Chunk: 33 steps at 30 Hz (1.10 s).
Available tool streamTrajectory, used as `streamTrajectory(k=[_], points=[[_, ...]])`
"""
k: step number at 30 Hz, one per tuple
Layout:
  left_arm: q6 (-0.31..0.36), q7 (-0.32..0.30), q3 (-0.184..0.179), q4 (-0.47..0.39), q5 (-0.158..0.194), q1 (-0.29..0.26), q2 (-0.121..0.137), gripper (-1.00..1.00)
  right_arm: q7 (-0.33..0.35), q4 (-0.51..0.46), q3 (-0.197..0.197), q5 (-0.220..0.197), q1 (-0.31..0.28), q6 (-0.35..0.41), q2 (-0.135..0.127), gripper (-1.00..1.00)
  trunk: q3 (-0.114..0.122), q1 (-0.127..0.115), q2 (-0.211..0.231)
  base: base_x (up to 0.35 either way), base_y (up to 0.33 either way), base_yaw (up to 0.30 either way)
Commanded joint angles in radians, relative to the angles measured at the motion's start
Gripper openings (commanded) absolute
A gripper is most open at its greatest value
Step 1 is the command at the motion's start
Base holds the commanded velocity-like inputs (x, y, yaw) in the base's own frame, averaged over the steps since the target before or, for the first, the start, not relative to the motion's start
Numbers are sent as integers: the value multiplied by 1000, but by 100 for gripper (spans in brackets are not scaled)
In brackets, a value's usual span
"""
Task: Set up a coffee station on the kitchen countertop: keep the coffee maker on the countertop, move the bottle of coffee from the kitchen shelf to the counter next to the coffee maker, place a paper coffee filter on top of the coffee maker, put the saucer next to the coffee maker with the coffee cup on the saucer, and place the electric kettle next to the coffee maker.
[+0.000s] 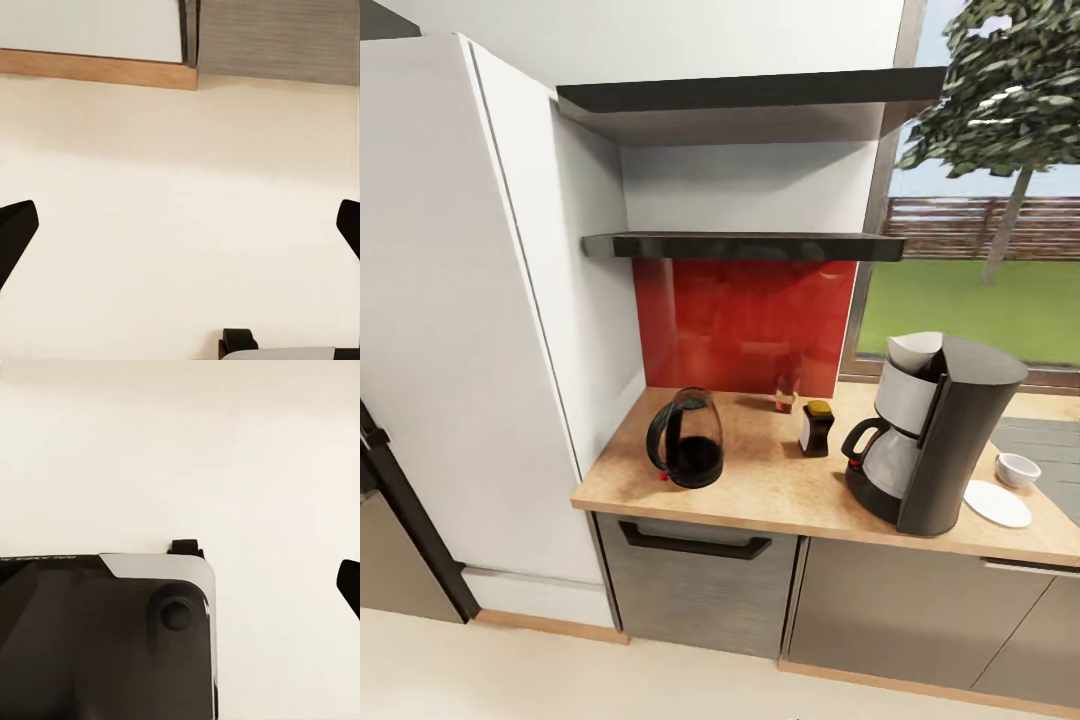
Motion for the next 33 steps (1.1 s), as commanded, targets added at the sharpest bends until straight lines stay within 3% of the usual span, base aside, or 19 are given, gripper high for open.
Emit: streamTrajectory(k=[1,6,10,13,18,23,27,33], points=[[-5,-6,7,-5,-8,-3,-2,100,4,1,8,-11,-1,-4,0,100,-2,1,-2,0,0,-3],[-24,-14,4,-95,-3,-24,-11,100,4,1,8,-11,-1,-4,0,100,-2,1,-2,0,0,-1],[-37,-32,4,-156,22,-89,-16,100,4,1,8,-11,-1,-4,2,100,-2,1,-2,0,0,0],[-41,-101,3,-170,30,-142,-15,100,4,1,8,-11,-1,-4,2,100,-2,1,-2,0,0,0],[-28,-312,7,-178,34,-277,-10,100,4,1,8,-11,-1,-4,2,100,-2,1,-2,0,0,0],[-15,-423,1,-179,30,-419,-9,100,4,2,10,-9,-1,-4,2,100,-2,1,-2,0,0,0],[92,-544,-1,-182,27,-514,2,100,4,0,10,-9,-1,-4,2,100,-2,1,-2,0,0,0],[109,-562,2,-182,11,-524,19,100,4,-5,6,-12,-1,-4,13,100,-2,1,-2,0,0,0]])
